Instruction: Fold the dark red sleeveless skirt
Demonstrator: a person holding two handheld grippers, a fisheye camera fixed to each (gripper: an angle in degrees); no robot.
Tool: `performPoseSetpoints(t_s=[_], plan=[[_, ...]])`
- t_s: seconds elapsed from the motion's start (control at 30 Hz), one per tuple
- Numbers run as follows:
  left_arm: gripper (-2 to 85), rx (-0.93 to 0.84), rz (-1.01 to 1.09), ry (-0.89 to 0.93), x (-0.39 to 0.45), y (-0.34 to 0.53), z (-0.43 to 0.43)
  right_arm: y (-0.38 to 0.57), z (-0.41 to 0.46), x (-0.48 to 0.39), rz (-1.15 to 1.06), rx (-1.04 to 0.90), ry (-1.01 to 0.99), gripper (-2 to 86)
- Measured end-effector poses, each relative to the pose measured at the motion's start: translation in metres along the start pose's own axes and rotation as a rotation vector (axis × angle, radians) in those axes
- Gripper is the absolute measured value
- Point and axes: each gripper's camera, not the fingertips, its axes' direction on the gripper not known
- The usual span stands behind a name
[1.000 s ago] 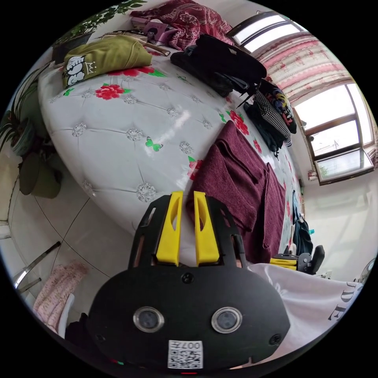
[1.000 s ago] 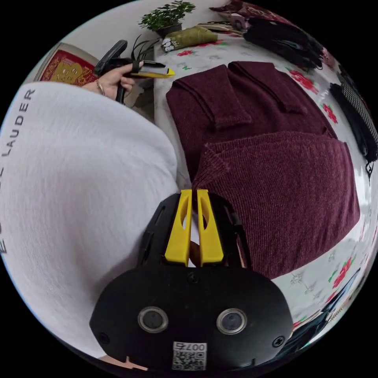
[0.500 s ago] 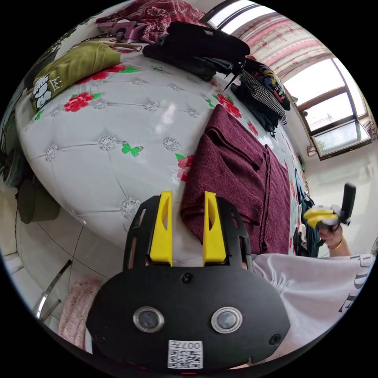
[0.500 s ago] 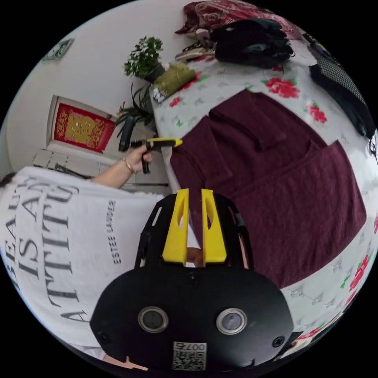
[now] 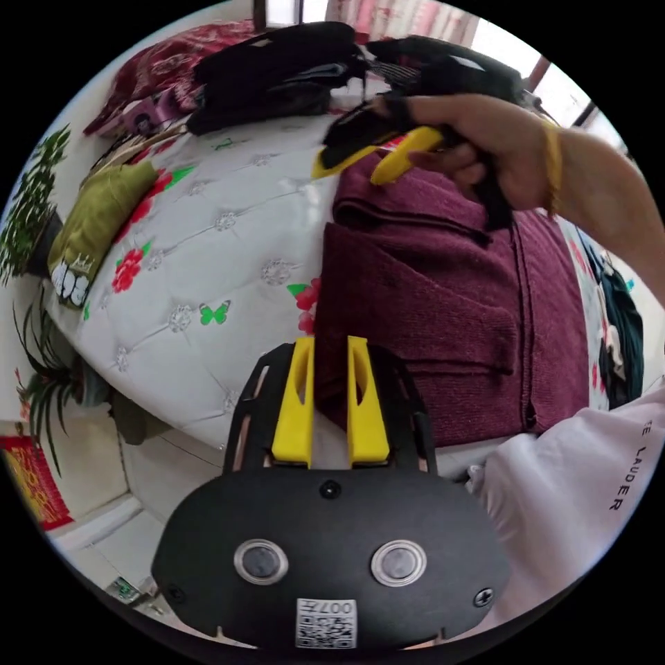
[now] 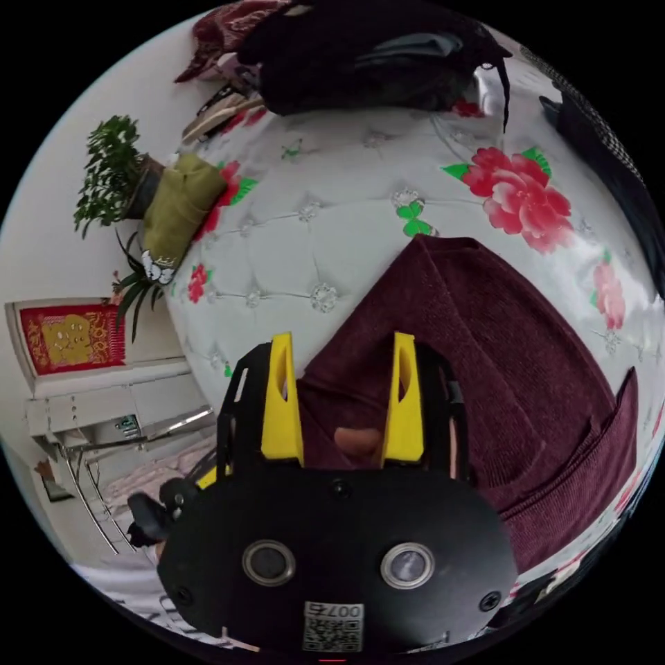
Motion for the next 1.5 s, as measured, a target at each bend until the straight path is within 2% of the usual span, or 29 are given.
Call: performPoseSetpoints(t_s=[0.1,0.13,0.2,0.27,0.4,0.57,0.63,0.73,0.83,0.93,1.0,1.07,1.2,1.33,1.5], plan=[[4.1,-0.025,0.053,-0.064,0.038,-0.002,0.002,-0.005,0.001,-0.011,-0.029,0.021,0.195,11.1],[3.7,-0.034,0.046,-0.041,0.044,-0.001,0.001,-0.006,0.003,-0.015,-0.07,0.005,0.29,9.7],[3.1,-0.039,0.026,0.031,0.045,0.001,-0.007,-0.002,-0.006,-0.009,-0.148,0.0,0.312,7.6],[2.7,-0.019,0.028,0.098,0.05,0.003,-0.024,0.007,-0.042,0.025,-0.128,0.027,0.181,4.6],[2.1,0.103,0.189,0.268,0.112,0.002,-0.097,0.039,-0.126,0.094,-0.108,0.15,-0.116,2.3],[2.3,0.21,0.586,0.42,0.255,0.007,-0.162,0.135,-0.275,0.228,-0.038,0.381,-0.419,1.3],[2.5,0.233,0.785,0.455,0.338,0.018,-0.169,0.179,-0.321,0.273,-0.009,0.464,-0.45,1.2],[2.9,0.189,1.003,0.427,0.443,0.034,-0.144,0.254,-0.38,0.339,0.049,0.54,-0.376,1.3],[3.7,0.138,1.121,0.379,0.521,0.049,-0.095,0.324,-0.403,0.406,0.197,0.55,-0.258,1.6],[6.6,-0.079,1.198,0.337,0.598,0.078,-0.01,0.38,-0.385,0.48,0.461,0.52,-0.205,2.7],[8.5,-0.095,1.176,0.375,0.598,0.091,-0.005,0.414,-0.373,0.51,0.601,0.509,-0.198,3.5],[9.7,-0.067,1.136,0.417,0.578,0.101,-0.014,0.461,-0.377,0.516,0.652,0.598,-0.243,4.6],[8.8,0.0,0.964,0.419,0.491,0.116,-0.028,0.51,-0.39,0.489,0.58,0.625,-0.282,6.1],[8.5,-0.017,0.775,0.378,0.42,0.13,-0.017,0.545,-0.397,0.435,0.454,0.578,-0.367,8.6],[10.1,-0.05,0.617,0.327,0.396,0.143,0.018,0.546,-0.388,0.389,0.391,0.428,-0.378,10.3]])
